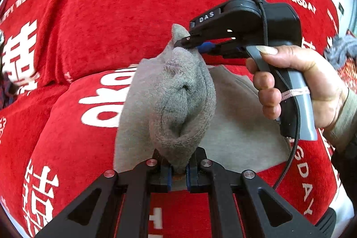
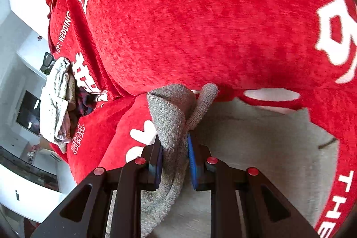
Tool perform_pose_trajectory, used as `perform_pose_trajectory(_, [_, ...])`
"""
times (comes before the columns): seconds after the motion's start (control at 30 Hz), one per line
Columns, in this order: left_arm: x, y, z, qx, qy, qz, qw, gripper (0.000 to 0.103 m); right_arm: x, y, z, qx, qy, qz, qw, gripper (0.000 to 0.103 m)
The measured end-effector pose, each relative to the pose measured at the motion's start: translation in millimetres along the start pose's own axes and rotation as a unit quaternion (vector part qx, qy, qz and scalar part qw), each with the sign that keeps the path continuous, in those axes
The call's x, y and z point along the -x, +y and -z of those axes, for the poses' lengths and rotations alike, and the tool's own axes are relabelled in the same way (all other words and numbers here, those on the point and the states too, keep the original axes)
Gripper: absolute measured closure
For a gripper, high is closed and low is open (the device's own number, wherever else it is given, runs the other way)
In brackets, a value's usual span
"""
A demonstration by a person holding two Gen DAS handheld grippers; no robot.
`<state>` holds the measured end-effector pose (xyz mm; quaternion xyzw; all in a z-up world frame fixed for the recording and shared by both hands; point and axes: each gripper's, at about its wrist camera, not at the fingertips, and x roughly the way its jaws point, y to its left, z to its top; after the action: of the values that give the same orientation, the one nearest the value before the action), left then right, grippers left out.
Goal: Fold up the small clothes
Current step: 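Fold the held sweater side over onto its other half with both grippers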
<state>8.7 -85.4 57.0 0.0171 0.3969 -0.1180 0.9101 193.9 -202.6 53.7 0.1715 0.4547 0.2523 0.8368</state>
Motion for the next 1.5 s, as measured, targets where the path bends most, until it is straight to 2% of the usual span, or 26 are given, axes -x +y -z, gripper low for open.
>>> perform_pose_trajectory(0.4, [-22, -80, -1, -0.071, 0.021, 0.005, 0.9972, 0.094, 43, -59, 13, -0.010, -0.015, -0.003, 1.000, 0.082])
perform_pose_trajectory(0.6, [-37, -116, -1, -0.096, 0.031, 0.016, 0.9948, 0.094, 63, -91, 17, -0.019, -0.025, 0.012, 0.999, 0.082])
perform_pose_trajectory(0.8, [-58, -144, 3, -0.109, 0.050, 0.018, 0.9926, 0.094, 65, -111, 19, -0.021, -0.021, 0.037, 0.999, 0.082])
perform_pose_trajectory(1.13, [-68, -154, 3, -0.105, 0.055, 0.008, 0.9929, 0.094, 60, -124, 22, 0.002, -0.016, 0.072, 0.997, 0.080])
perform_pose_trajectory(1.27, [-67, -153, 2, -0.095, 0.056, 0.014, 0.9938, 0.094, 71, -122, 20, -0.001, -0.023, 0.106, 0.994, 0.078])
perform_pose_trajectory(1.4, [-64, -147, -1, -0.069, 0.065, 0.037, 0.9948, 0.092, 93, -126, 22, -0.036, -0.036, 0.092, 0.994, 0.075])
perform_pose_trajectory(1.43, [-62, -145, -3, -0.060, 0.072, 0.047, 0.9945, 0.079, 98, -124, 23, -0.034, -0.039, 0.091, 0.995, 0.072])
perform_pose_trajectory(1.47, [-61, -142, -3, -0.055, 0.074, 0.059, 0.9940, 0.051, 102, -119, 26, -0.028, -0.041, 0.093, 0.994, 0.069])
perform_pose_trajectory(1.5, [-54, -137, -3, -0.042, 0.069, 0.073, 0.9941, 0.036, 105, -115, 29, -0.022, -0.040, 0.097, 0.994, 0.059])
